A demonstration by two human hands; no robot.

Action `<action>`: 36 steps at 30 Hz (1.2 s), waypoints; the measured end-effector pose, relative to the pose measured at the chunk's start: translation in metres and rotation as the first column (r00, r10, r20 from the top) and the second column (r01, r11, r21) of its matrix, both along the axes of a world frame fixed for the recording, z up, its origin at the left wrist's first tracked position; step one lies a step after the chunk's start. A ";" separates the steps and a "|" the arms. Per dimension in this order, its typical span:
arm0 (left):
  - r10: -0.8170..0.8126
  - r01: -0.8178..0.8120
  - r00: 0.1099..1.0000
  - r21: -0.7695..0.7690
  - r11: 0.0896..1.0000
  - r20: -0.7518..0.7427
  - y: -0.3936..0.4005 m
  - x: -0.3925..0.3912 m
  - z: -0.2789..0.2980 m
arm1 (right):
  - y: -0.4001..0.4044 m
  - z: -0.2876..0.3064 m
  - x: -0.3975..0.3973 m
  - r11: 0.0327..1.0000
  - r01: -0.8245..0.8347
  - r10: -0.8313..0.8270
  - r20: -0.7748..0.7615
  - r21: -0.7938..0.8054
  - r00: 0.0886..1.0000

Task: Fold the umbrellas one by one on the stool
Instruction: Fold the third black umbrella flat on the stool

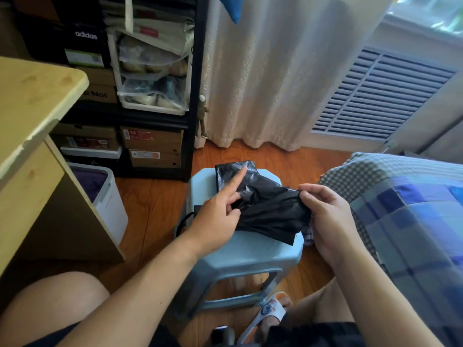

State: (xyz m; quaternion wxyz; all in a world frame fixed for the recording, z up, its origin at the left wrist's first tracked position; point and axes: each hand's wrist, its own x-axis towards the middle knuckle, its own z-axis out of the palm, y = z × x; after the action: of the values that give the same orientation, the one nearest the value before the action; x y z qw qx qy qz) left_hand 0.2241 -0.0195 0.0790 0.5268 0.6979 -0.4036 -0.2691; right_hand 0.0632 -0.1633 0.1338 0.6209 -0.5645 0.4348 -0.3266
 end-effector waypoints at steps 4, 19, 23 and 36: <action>0.135 -0.151 0.983 -0.131 0.980 -0.126 0.004 0.005 0.009 | 0.000 0.014 0.004 0.998 -0.070 0.069 -0.016 -0.002 0.997; 0.036 -0.176 0.670 -0.111 0.978 -0.742 0.002 0.003 0.028 | -0.007 0.024 0.010 0.982 -0.106 0.112 0.031 -0.155 0.993; 0.092 -0.145 0.905 -0.096 0.985 -0.415 0.001 -0.007 0.028 | -0.010 0.017 0.000 0.968 -0.119 0.119 -0.012 -0.223 0.993; 0.302 -0.319 0.947 -0.203 0.926 -0.112 0.006 -0.011 0.029 | -0.008 0.019 0.001 0.980 -0.091 0.098 0.034 -0.179 0.995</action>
State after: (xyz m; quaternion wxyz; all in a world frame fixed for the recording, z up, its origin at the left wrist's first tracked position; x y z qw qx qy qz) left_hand 0.2136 -0.0132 0.1075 0.6520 0.6796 -0.2939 -0.1635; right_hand 0.0642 -0.1709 0.1523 0.5923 -0.6304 0.3634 -0.3461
